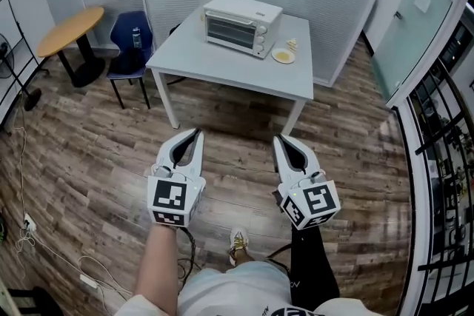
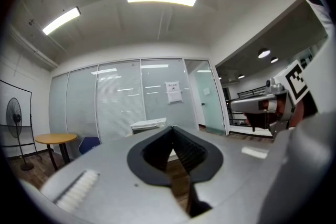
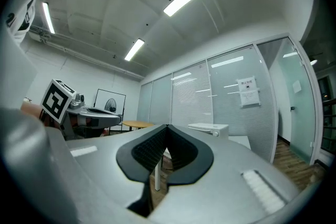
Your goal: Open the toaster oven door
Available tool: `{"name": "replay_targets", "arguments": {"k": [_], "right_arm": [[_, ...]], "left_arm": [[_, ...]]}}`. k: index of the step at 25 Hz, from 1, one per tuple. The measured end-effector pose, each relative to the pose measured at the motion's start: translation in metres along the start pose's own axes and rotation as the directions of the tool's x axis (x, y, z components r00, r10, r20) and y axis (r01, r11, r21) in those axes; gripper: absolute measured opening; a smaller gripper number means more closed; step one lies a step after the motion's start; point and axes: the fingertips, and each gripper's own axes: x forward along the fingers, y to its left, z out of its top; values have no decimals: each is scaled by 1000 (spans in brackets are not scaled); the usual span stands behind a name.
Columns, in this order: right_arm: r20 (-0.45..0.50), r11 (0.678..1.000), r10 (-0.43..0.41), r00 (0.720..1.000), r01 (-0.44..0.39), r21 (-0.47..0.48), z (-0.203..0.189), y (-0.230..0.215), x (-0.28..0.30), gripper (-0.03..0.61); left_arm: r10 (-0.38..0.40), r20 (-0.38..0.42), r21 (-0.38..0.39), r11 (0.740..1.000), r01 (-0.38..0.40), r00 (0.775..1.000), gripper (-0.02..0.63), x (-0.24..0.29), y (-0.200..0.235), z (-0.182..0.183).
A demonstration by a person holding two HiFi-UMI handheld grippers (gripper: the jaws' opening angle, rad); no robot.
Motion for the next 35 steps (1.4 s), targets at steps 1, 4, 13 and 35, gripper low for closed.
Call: {"name": "replay_targets", "arguments": {"k": [1, 4, 13, 35], "right_arm": [[-1, 1000, 5, 1000, -5, 1, -1, -10, 13, 2], [1, 1000, 15, 1000, -15, 3, -5, -42, 52, 2], [14, 999, 45, 999, -45, 4, -11, -111, 140, 2], [18, 1000, -12, 1000, 13, -22, -39, -191, 319, 2]], "left_arm": [[4, -3, 0, 1000, -4, 1000, 58, 14, 4, -1], [16, -11, 1, 1000, -16, 1000, 58, 56, 16, -3], [60, -28, 0, 998, -60, 998, 58, 154, 46, -8], [-9, 12, 11, 1000, 9, 1000, 58, 341, 139, -20]]}}
